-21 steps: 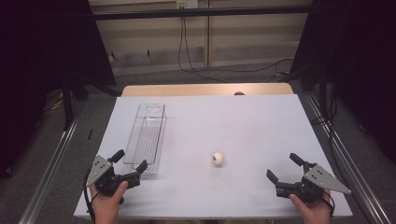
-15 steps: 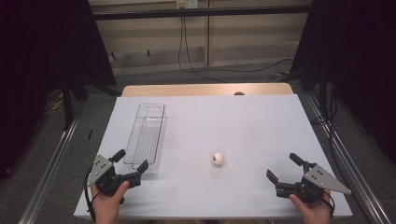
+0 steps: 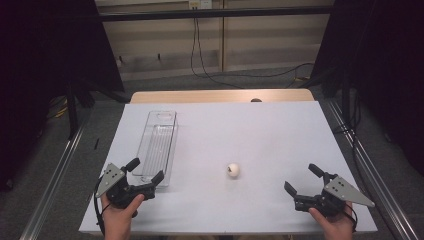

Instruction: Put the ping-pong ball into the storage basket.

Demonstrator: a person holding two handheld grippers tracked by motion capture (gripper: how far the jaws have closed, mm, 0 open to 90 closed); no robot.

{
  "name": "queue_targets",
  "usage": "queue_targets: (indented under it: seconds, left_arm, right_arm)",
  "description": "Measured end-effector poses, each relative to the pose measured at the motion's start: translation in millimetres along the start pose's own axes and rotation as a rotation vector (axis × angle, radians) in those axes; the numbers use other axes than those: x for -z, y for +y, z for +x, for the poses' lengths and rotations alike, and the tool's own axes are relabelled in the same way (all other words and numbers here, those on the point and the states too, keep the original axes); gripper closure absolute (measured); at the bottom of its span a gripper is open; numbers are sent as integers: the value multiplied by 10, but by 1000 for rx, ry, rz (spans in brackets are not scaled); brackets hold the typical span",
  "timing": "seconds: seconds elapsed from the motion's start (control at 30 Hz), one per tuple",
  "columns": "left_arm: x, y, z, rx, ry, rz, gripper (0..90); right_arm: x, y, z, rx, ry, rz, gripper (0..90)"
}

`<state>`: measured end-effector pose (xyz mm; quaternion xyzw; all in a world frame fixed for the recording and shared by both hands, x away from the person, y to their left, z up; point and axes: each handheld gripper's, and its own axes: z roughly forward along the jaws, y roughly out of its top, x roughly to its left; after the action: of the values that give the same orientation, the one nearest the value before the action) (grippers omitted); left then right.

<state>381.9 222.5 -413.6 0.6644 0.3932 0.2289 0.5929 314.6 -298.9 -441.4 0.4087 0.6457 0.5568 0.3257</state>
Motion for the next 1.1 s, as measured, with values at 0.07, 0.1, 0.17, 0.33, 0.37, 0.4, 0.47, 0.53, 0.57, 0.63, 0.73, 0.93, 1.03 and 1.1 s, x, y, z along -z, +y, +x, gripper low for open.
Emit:
queue_targets:
  seconds: [0.07,0.1,0.17,0.33,0.37,0.4,0.47,0.53,0.57,0.63,0.73,0.93,1.03,1.1]
  left_arm:
    - [-14,19,-21,-11,-4,12,19]
    - [-32,28,-41,-9,-7,16,19]
    - [-74,37,-75,-12,-21,24,20]
    - [-125,32,-109,-11,-37,36,20]
    - [-143,30,-124,-1,-37,31,20]
    - [-144,32,-122,-13,-43,43,20]
    - [-169,33,-144,-17,-42,44,21]
    - [-194,36,-160,-16,-55,48,22]
    - [-218,42,-182,-9,-58,42,22]
    - [-225,51,-187,-18,-57,50,22]
    - [-254,61,-211,-25,-69,53,23]
    - [-311,71,-264,-25,-88,57,23]
    - [-337,69,-284,-18,-93,64,22]
    - [-356,67,-295,-17,-99,68,22]
  right_arm:
    - [-2,1,3,1,-1,2,5]
    - [-2,5,7,0,1,0,5]
    - [-1,5,7,-5,8,-1,5]
    - [0,10,0,2,3,-10,5]
    - [-1,11,0,-2,0,-11,5]
    - [-1,10,0,-5,-4,-12,5]
    - [1,10,-3,-5,2,-11,5]
    - [6,13,0,1,5,-10,5]
    - [4,13,1,1,4,-10,6]
    - [2,12,3,0,5,-9,6]
    - [-1,14,2,5,11,-11,6]
    - [-5,15,4,3,8,-11,6]
    - [-9,17,7,2,8,-12,6]
    - [-12,17,7,3,9,-13,6]
